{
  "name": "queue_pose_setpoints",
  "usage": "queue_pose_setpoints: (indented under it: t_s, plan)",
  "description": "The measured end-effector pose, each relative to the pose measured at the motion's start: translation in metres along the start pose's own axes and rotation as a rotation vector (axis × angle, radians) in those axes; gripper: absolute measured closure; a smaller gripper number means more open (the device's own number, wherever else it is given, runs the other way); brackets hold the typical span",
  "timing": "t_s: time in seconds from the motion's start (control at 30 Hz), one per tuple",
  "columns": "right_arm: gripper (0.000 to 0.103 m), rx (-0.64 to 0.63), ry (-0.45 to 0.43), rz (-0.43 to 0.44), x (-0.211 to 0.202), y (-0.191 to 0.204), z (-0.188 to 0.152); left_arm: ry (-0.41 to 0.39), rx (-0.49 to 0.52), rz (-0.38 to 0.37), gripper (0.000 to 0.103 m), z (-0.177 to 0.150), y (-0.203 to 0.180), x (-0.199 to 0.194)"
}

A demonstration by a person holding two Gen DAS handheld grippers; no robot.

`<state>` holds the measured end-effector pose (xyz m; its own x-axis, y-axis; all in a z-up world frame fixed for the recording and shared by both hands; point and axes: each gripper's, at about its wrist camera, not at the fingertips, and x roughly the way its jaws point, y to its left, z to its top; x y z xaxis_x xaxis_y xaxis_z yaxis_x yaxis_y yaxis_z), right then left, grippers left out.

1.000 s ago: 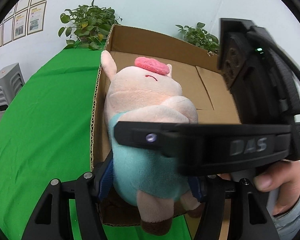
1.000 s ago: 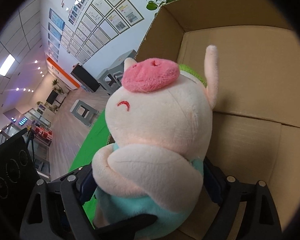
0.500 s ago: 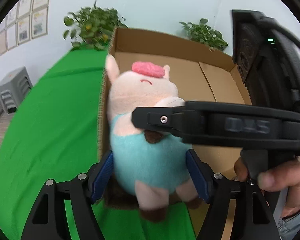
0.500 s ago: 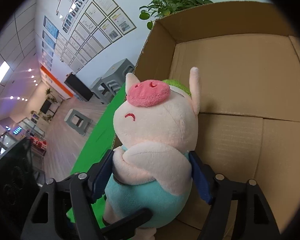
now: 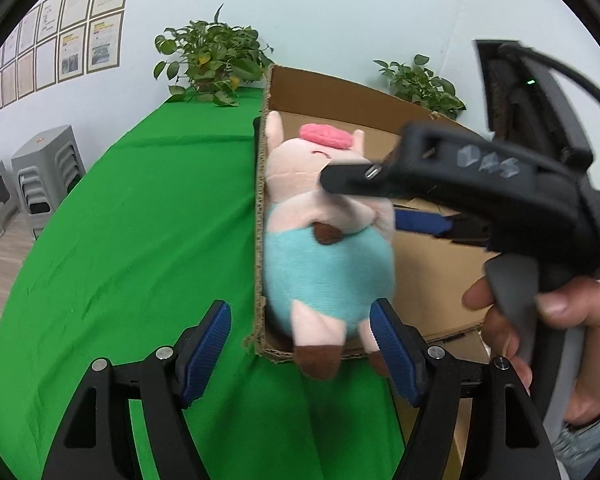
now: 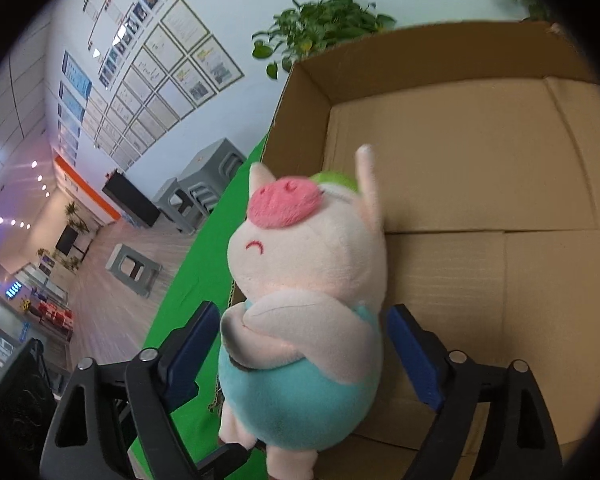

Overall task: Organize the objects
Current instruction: 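Lower the plush pig into the tray box corner and open the left gripper, then move the left gripper to the long brown cardboard box and grasp it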

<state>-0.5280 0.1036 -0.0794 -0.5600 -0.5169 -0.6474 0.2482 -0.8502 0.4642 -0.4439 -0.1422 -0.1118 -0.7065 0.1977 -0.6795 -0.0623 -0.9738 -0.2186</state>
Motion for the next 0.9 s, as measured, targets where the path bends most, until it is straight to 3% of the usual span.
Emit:
queue_pose_setpoints:
  t_s: [0.07, 0.2, 0.27, 0.37, 0.6, 0.9]
  plan:
    - [0.001, -0.029, -0.036, -0.011, -0.018, 0.0, -0.002, -0.017, 0.016, 0.001, 0.032, 0.001, -0.005, -0.003]
    - [0.001, -0.065, -0.101, -0.085, -0.057, -0.001, -0.014, -0.089, 0.059, 0.024, 0.025, 0.004, -0.015, -0.022]
    - [0.001, -0.067, -0.133, -0.125, -0.077, -0.003, -0.023, -0.141, 0.091, 0.071, 0.014, 0.005, -0.024, -0.038]
    - [0.001, -0.078, -0.175, -0.182, -0.102, -0.002, -0.039, -0.211, 0.125, 0.122, 0.006, -0.008, -0.044, -0.069]
    - [0.001, -0.135, -0.273, -0.26, -0.161, 0.008, -0.075, -0.293, 0.127, 0.162, 0.005, -0.033, -0.094, -0.127]
    - [0.001, -0.155, -0.326, -0.272, -0.198, 0.011, -0.113, -0.339, 0.124, 0.118, 0.005, -0.056, -0.155, -0.174]
